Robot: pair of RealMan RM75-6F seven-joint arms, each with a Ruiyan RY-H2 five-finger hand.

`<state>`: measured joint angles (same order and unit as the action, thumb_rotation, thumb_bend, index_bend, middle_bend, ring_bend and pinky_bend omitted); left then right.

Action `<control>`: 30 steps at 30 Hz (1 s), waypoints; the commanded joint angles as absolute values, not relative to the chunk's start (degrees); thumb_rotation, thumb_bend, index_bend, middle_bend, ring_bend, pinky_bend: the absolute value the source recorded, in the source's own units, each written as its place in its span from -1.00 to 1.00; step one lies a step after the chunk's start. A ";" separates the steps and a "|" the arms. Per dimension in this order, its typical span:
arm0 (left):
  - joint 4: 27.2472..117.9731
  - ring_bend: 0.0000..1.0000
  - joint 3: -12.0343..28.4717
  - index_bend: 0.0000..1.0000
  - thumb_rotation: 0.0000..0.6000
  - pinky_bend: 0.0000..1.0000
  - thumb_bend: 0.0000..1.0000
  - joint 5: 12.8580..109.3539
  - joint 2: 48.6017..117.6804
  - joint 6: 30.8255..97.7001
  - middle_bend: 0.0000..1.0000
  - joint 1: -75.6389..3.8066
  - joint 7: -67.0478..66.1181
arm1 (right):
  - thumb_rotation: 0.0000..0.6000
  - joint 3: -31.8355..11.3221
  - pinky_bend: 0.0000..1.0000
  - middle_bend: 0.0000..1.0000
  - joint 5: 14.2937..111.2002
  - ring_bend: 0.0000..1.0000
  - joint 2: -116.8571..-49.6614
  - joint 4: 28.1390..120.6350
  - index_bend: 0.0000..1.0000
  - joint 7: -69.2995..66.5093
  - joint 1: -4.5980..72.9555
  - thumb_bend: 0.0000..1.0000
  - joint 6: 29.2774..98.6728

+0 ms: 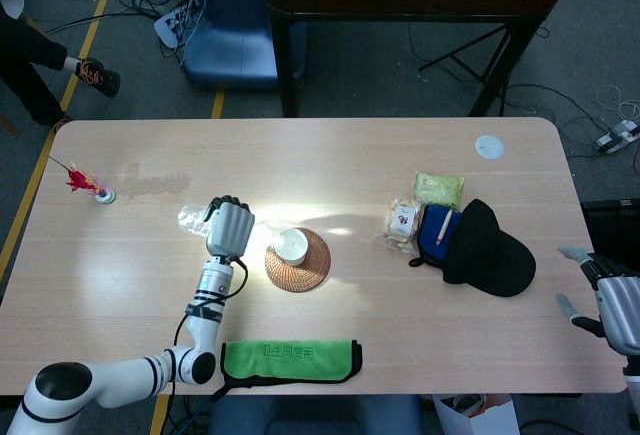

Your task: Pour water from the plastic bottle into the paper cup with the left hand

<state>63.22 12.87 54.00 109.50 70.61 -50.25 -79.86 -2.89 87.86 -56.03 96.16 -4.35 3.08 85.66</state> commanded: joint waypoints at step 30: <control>68.94 0.23 21.65 0.36 1.00 0.38 -0.89 44.53 109.60 71.54 0.68 -46.84 -61.34 | 1.00 -2.84 -0.07 -0.42 87.59 -0.34 -56.33 95.97 -0.51 -4.09 3.35 -0.39 84.97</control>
<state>68.88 21.09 44.25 109.86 70.69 -47.31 -62.88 -2.84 87.60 -56.33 95.97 -4.09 3.35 84.97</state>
